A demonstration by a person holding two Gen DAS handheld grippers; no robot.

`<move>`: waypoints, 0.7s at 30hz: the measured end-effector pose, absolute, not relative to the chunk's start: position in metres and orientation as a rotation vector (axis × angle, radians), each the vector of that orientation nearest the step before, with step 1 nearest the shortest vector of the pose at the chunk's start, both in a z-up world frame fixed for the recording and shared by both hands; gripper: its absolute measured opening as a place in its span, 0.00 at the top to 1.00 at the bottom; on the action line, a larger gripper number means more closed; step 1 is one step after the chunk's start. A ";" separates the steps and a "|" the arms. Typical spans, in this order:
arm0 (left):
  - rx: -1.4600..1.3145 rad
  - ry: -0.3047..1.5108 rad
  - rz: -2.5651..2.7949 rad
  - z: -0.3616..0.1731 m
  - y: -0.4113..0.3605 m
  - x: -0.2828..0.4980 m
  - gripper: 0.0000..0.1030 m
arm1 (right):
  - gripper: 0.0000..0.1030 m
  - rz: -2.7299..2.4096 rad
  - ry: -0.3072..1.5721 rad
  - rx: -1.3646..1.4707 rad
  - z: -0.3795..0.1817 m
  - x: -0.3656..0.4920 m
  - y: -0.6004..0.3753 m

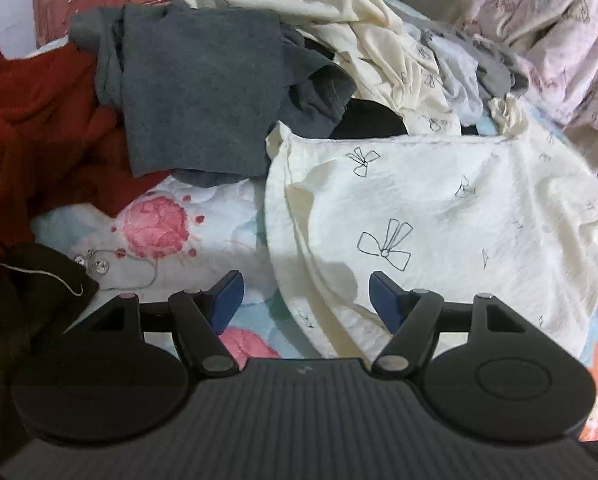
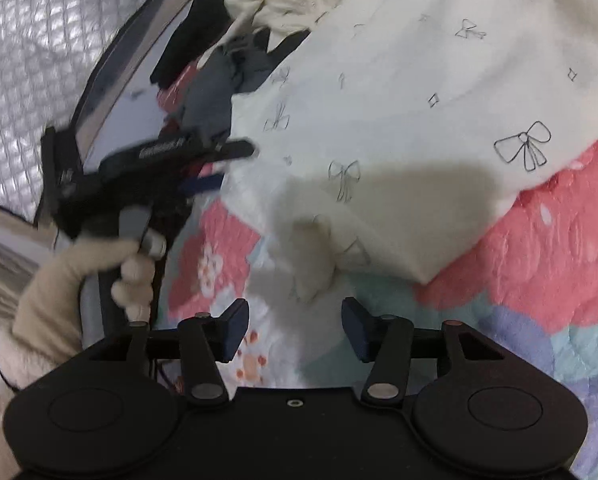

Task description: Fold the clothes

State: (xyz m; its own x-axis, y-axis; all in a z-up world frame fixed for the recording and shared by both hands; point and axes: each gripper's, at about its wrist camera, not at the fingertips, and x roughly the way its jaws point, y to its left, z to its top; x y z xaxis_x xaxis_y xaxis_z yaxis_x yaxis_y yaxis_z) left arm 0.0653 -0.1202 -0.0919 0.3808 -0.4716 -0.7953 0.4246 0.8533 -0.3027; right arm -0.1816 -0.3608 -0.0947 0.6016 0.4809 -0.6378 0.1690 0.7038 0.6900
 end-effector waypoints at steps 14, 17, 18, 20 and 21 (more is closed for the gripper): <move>-0.059 0.949 -0.539 -0.089 -0.106 0.076 0.28 | 0.95 0.166 0.846 1.034 -0.099 -0.185 -0.357; -0.044 0.931 -0.525 -0.092 -0.096 0.080 0.28 | 0.95 0.224 0.879 1.137 -0.098 -0.192 -0.345; -0.080 0.938 -0.533 -0.094 -0.091 0.083 0.28 | 0.95 0.236 0.890 1.157 -0.100 -0.192 -0.343; -0.140 0.935 -0.536 -0.093 -0.085 0.085 0.28 | 0.95 0.259 0.911 1.195 -0.103 -0.192 -0.337; -0.157 0.933 -0.540 -0.093 -0.084 0.085 0.28 | 0.95 0.261 0.914 1.205 -0.106 -0.191 -0.336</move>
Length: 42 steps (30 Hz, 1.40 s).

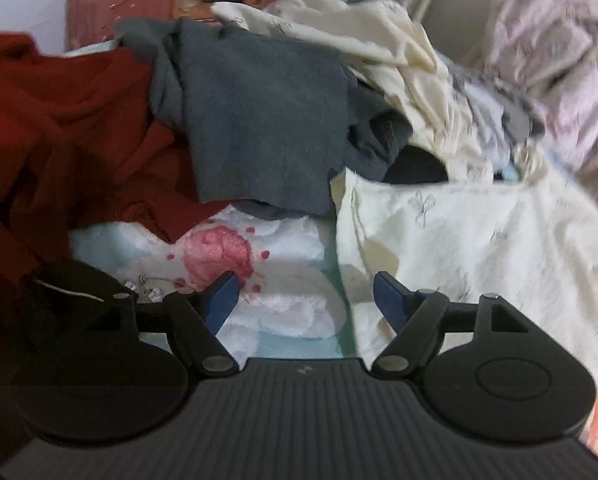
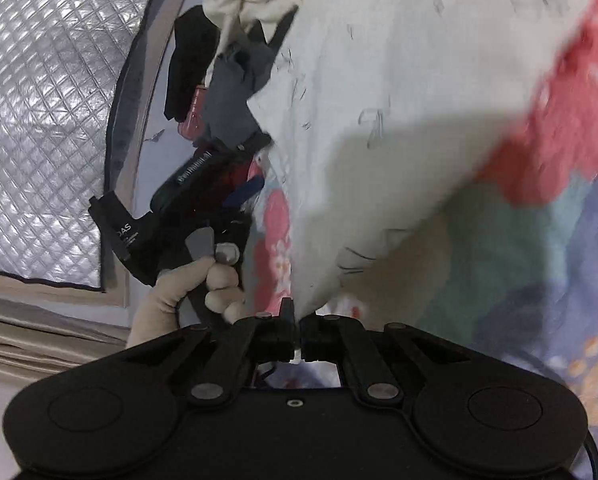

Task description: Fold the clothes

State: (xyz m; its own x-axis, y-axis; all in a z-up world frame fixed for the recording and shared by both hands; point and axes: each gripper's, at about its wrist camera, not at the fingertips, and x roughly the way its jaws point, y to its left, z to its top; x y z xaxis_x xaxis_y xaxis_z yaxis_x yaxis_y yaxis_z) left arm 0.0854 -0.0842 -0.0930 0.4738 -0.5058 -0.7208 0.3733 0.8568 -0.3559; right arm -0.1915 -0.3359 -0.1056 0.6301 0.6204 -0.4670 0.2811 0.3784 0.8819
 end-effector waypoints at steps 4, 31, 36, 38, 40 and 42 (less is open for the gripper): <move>-0.175 0.915 -0.556 -0.092 -0.092 0.088 0.27 | 0.95 0.258 0.959 1.146 -0.111 -0.192 -0.325; -0.097 0.909 -0.663 -0.104 -0.135 0.099 0.63 | 0.52 0.438 0.777 -0.605 -0.046 -0.245 -0.249; -0.094 0.916 -0.682 -0.103 -0.135 0.099 0.62 | 0.49 0.388 0.710 -0.708 -0.064 -0.226 -0.239; -0.080 0.911 -0.685 -0.102 -0.137 0.098 0.60 | 0.60 0.381 0.677 -0.718 -0.067 -0.215 -0.238; -0.068 0.905 -0.687 -0.101 -0.138 0.096 0.57 | 0.89 0.415 0.671 -0.705 -0.066 -0.203 -0.237; -0.094 0.907 -0.694 -0.100 -0.136 0.097 0.49 | 0.97 0.421 0.663 -0.670 -0.061 -0.192 -0.242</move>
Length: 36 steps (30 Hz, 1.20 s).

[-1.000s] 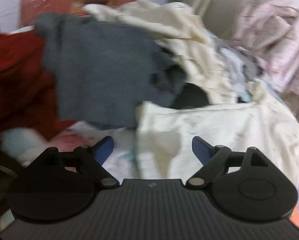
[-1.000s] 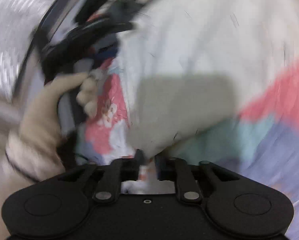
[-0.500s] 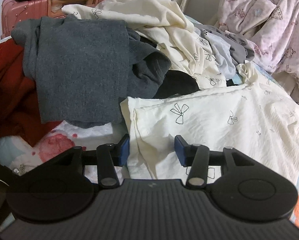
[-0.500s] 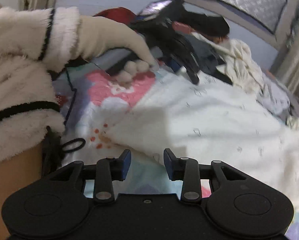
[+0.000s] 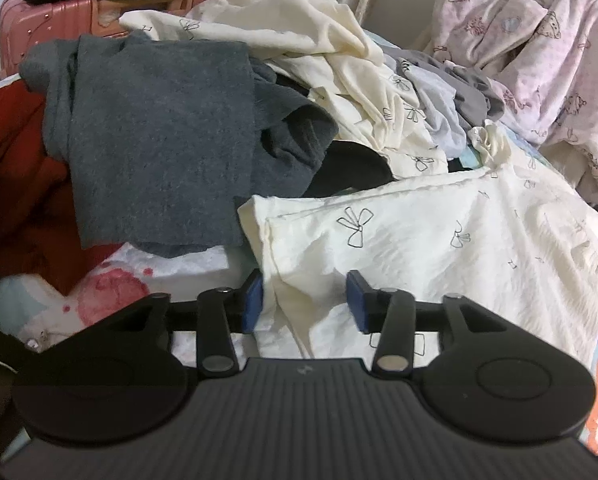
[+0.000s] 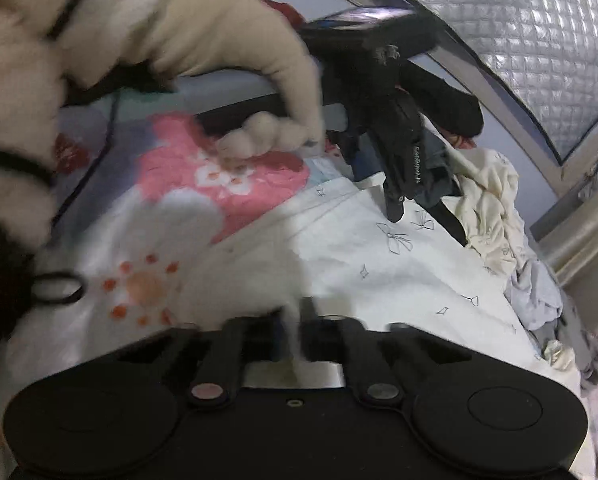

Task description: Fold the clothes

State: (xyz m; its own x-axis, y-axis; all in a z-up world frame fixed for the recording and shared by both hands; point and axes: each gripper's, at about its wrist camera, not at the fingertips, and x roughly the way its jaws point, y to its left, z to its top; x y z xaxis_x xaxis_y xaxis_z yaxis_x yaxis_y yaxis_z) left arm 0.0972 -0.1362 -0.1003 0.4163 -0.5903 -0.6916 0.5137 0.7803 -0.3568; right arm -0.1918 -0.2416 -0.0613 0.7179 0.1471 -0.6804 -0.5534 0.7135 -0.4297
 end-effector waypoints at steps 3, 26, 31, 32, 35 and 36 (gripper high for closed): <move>-0.146 0.913 -0.699 -0.098 -0.131 0.100 0.43 | 0.98 0.351 0.656 -0.434 -0.038 -0.171 -0.275; -0.426 0.999 -0.722 -0.112 -0.141 0.111 0.63 | 0.85 0.250 0.657 0.126 -0.044 -0.147 -0.370; -0.360 1.004 -0.711 -0.114 -0.151 0.107 0.75 | 0.46 0.234 0.713 0.044 -0.065 -0.128 -0.348; -0.348 1.001 -0.715 -0.113 -0.152 0.107 0.75 | 0.47 0.242 0.733 0.029 -0.069 -0.125 -0.344; -0.356 1.004 -0.726 -0.115 -0.150 0.108 0.80 | 0.94 0.271 0.788 0.025 -0.077 -0.122 -0.338; -0.358 0.998 -0.718 -0.115 -0.148 0.108 0.86 | 0.94 0.264 0.791 0.069 -0.074 -0.122 -0.342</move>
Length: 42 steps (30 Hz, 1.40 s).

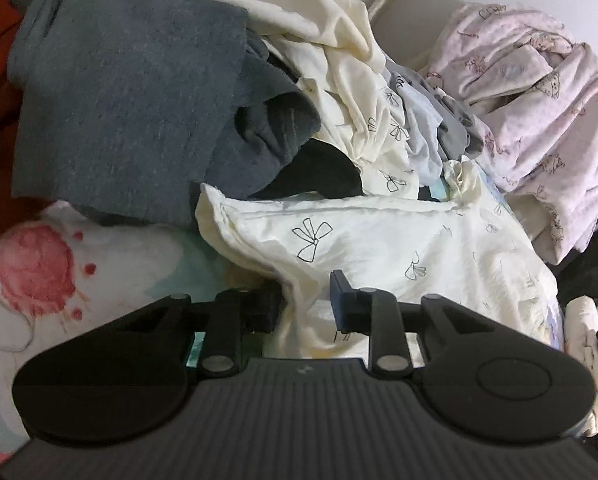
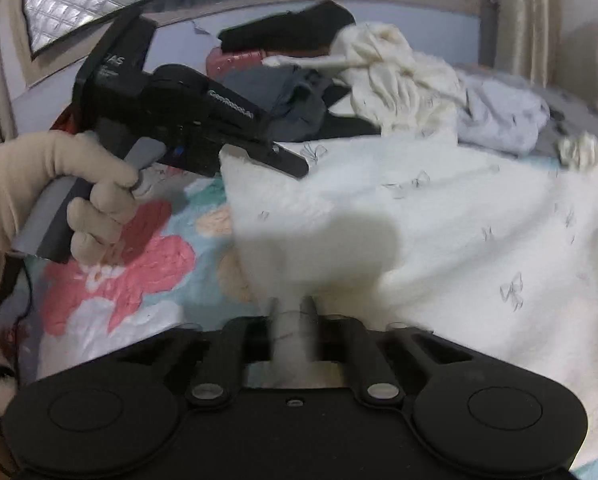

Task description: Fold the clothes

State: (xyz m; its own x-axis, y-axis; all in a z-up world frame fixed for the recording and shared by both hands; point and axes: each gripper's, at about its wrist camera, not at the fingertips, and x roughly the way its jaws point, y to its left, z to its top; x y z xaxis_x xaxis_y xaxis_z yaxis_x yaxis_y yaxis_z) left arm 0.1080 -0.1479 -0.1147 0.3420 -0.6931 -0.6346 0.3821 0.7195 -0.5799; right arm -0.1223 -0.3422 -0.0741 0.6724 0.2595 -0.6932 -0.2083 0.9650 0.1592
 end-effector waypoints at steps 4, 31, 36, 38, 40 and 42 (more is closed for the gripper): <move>-0.369 0.916 -0.696 -0.091 -0.123 0.101 0.96 | 0.94 0.307 0.758 0.338 -0.055 -0.131 -0.362; -0.252 0.951 -0.582 -0.084 -0.077 0.075 0.93 | 0.86 0.406 0.879 0.683 -0.068 -0.161 -0.322; -0.222 0.948 -0.516 -0.078 -0.072 0.073 0.89 | 0.54 0.362 0.828 0.568 -0.047 -0.185 -0.334; -0.163 0.921 -0.503 -0.070 -0.076 0.066 0.80 | 0.54 0.310 0.783 0.535 -0.038 -0.201 -0.349; -0.114 0.884 -0.501 -0.061 -0.081 0.058 0.72 | 0.54 0.247 0.732 0.562 -0.033 -0.220 -0.373; -0.099 0.843 -0.503 -0.049 -0.084 0.052 0.67 | 0.54 0.185 0.679 0.604 -0.029 -0.240 -0.398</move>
State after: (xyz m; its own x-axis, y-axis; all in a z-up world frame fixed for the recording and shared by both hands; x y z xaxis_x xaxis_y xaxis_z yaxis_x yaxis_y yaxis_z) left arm 0.0517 -0.0844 -0.0493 0.5562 -0.4635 -0.6897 0.3868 0.8790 -0.2788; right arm -0.2405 -0.3981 -0.0292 0.7695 0.3509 -0.5337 0.0310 0.8141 0.5799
